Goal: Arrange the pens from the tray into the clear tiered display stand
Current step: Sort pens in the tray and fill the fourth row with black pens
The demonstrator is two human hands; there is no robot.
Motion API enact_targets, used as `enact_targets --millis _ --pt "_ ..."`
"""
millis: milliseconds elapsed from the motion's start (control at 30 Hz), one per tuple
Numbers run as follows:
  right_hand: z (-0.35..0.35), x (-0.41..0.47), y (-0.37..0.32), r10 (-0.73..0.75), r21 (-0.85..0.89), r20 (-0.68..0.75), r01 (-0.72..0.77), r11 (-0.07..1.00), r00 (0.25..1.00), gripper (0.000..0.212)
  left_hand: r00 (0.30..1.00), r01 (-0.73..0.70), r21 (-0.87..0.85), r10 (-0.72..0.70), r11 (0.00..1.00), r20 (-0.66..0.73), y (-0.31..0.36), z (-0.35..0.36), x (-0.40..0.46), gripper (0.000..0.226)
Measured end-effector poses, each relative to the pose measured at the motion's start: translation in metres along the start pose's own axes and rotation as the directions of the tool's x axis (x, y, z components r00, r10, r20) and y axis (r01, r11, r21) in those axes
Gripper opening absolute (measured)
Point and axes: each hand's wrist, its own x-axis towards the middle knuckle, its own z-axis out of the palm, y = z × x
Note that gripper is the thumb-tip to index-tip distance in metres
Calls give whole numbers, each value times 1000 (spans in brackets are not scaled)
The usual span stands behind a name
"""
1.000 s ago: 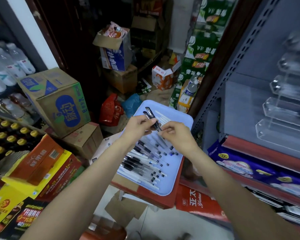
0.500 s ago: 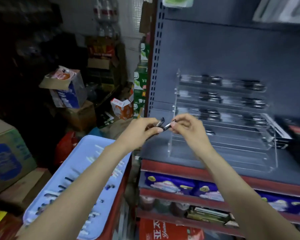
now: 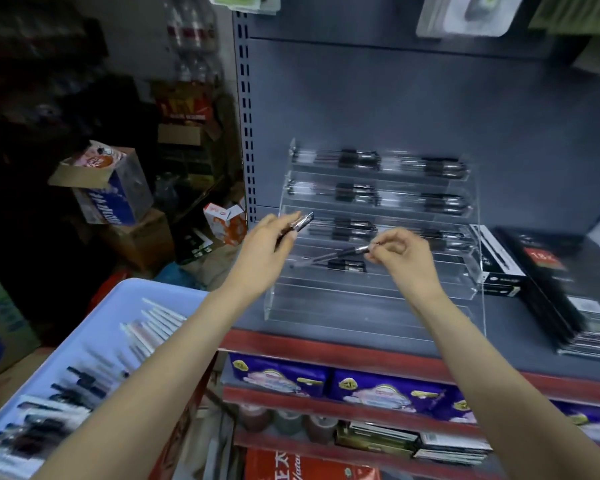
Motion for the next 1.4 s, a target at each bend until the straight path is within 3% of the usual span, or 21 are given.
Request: enact_targets --millis 133,233,400,567,833,933,1033,1100,1167,1267,1400 --pt "0 4 6 -46 -331 73 68 941 996 15 999 32 -29 -33 999 -37 5 -2 -3 16" --pt "-1 7 4 -40 -466 139 101 879 989 9 1000 24 38 -23 999 -15 6 -4 -6 21" --pt "-1 13 -8 67 -582 193 59 811 979 7 999 13 89 -17 996 40 10 -3 -10 34" --pt "4 17 -15 144 -660 199 24 751 969 8 997 74 -1 -74 997 7 16 -2 -11 13" --pt "1 7 -4 131 -645 196 27 763 972 21 997 71 68 -72 995 12 21 0 -11 11" --pt "-3 2 -5 25 -600 171 84 795 985 20 998 50 83 -53 995 30 23 1 -12 17" --pt "-2 -6 -13 -39 -210 156 71 975 987 18 997 14 93 -21 996 72 27 2 -13 19" --pt "0 -11 -18 -50 17 226 47 999 973 12 996 -13 80 6 997 94 31 5 -12 18" --pt "-1 -12 -18 -63 88 237 43 995 969 8 996 -26 65 20 998 82 34 6 -11 17" --pt "-9 -9 -13 -48 56 160 40 998 986 9 1000 4 120 -2 993 -21 29 5 -12 27" --pt "-18 -5 1 -77 -179 56 86 980 995 8 975 192 188 -166 963 -147 5 -1 -16 48"
